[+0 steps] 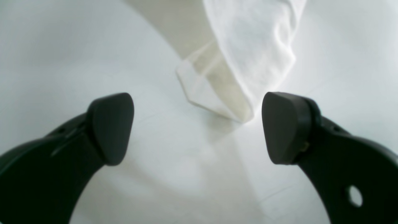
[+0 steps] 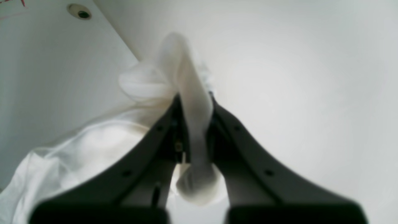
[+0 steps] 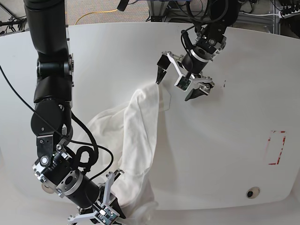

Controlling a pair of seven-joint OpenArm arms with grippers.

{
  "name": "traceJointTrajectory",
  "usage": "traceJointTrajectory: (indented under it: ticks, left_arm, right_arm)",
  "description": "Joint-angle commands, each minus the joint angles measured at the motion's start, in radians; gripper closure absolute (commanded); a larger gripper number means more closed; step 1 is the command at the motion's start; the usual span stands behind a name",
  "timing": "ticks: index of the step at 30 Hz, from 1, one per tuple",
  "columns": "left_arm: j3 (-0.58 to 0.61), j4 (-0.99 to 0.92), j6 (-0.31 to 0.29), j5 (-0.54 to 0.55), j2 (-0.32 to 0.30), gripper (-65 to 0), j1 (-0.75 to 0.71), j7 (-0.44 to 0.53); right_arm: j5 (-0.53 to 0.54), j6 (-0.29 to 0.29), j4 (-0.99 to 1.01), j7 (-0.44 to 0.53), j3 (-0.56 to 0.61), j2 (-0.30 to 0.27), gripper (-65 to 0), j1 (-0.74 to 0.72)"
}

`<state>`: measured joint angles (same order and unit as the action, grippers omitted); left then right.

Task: Fold the T-shirt properly
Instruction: 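Lift the shirt with the right gripper and drag it across the table, then grasp the hanging shirt edge with the left gripper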

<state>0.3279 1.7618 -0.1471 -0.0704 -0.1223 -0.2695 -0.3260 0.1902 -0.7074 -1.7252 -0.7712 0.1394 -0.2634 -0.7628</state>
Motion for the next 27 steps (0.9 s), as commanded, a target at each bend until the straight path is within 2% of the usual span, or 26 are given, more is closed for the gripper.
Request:
traceJointTrajectory:
  ticks: [1,5,11,15,21,24,27]
  left_arm:
    - [0.012,-0.015,0.004,0.005,0.019,-62.4,0.011,0.018]
    - [0.027,-0.059,-0.001,0.005,0.049,-62.5,0.023,0.018]
    - [0.092,-0.122,-0.078,0.005,0.065,-62.5,0.074,0.018]
    - [0.095,-0.185,-0.079,0.004,0.109,-62.5,0.115,0.018]
    - [0.099,-0.307,-0.079,0.004,0.143,-60.8,0.178,0.018]
    - [0.099,-0.340,-0.081,0.002,0.141,-51.7,0.201,0.018]
    - [0.096,-0.360,-0.079,0.002,0.141,-31.8,0.226,0.018]
  right_arm:
    - [0.013,0.009,-0.014,0.028,-0.005,-0.007,0.0,-0.040]
    - [0.013,0.009,-0.014,0.028,-0.005,-0.020,0.0,-0.044]
    - [0.013,0.009,-0.012,0.028,-0.005,-0.033,0.0,-0.047]
    - [0.013,0.009,-0.012,0.028,-0.007,-0.035,0.0,-0.047]
    - [0.013,0.009,0.014,0.028,-0.007,-0.060,0.0,-0.050]
    - [0.013,0.009,0.021,0.026,-0.045,-0.061,0.0,-0.059]
    - [0.015,0.009,0.041,-0.011,-0.099,-0.061,0.0,-0.067]
